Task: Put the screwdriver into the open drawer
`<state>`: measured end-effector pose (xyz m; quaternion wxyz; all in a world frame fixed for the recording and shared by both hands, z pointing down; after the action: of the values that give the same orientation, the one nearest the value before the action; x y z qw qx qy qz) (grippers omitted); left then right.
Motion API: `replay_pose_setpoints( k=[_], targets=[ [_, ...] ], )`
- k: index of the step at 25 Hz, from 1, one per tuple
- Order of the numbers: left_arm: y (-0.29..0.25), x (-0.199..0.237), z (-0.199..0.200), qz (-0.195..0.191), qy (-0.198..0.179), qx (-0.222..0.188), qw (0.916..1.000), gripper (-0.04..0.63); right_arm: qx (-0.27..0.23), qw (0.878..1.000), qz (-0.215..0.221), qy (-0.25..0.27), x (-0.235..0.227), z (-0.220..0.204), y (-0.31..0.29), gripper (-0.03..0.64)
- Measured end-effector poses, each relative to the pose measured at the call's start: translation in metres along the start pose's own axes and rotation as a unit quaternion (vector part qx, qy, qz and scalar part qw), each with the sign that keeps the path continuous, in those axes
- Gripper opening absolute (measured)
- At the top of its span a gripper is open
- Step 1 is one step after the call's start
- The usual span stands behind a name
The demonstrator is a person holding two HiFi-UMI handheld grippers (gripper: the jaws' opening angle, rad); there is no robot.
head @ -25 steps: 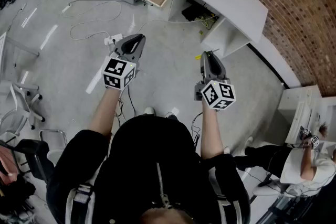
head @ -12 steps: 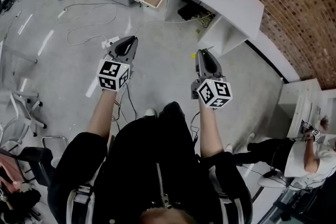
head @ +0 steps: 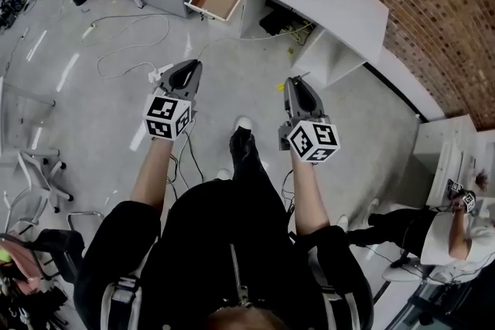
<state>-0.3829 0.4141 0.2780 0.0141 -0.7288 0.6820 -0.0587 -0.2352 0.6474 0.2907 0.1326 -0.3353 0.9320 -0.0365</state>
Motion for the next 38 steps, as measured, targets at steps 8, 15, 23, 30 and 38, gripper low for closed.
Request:
replay_pose_setpoints(
  k=[8,15,23,30,38],
  targets=[
    [-0.054,0.039,0.003,0.011,0.002,0.011,0.9999,0.043,0.001,1.000,0.013,-0.013,-0.018,0.012,-0.071,0.081],
    [-0.116,0.090,0.024,0.039,-0.006,0.018,0.9991,0.043,0.008,0.999,0.030,-0.026,-0.045,0.034,-0.163,0.080],
    [-0.161,0.146,0.028,0.096,0.011,0.015,0.9952,0.043,0.029,0.997,0.068,-0.026,-0.067,0.054,-0.273,0.081],
    [-0.173,0.195,0.042,0.126,0.009,0.006,0.9920,0.043,0.026,0.995,0.094,-0.023,-0.052,0.071,-0.340,0.081],
    [-0.215,0.264,0.037,0.108,0.010,0.000,0.9941,0.043,0.034,0.995,0.088,-0.017,-0.036,0.066,-0.415,0.081]
  ],
)
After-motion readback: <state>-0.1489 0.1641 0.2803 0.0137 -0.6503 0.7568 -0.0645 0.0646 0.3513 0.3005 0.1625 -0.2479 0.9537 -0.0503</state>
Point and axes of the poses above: the fingertips, and each gripper's own axes: y backward along the fingers, x to its left, z out of its top, the point moved 4 cm from there along y, backward along the fingers, and after that the axes turned 13 degrees about -z, right-handed, at the moved point
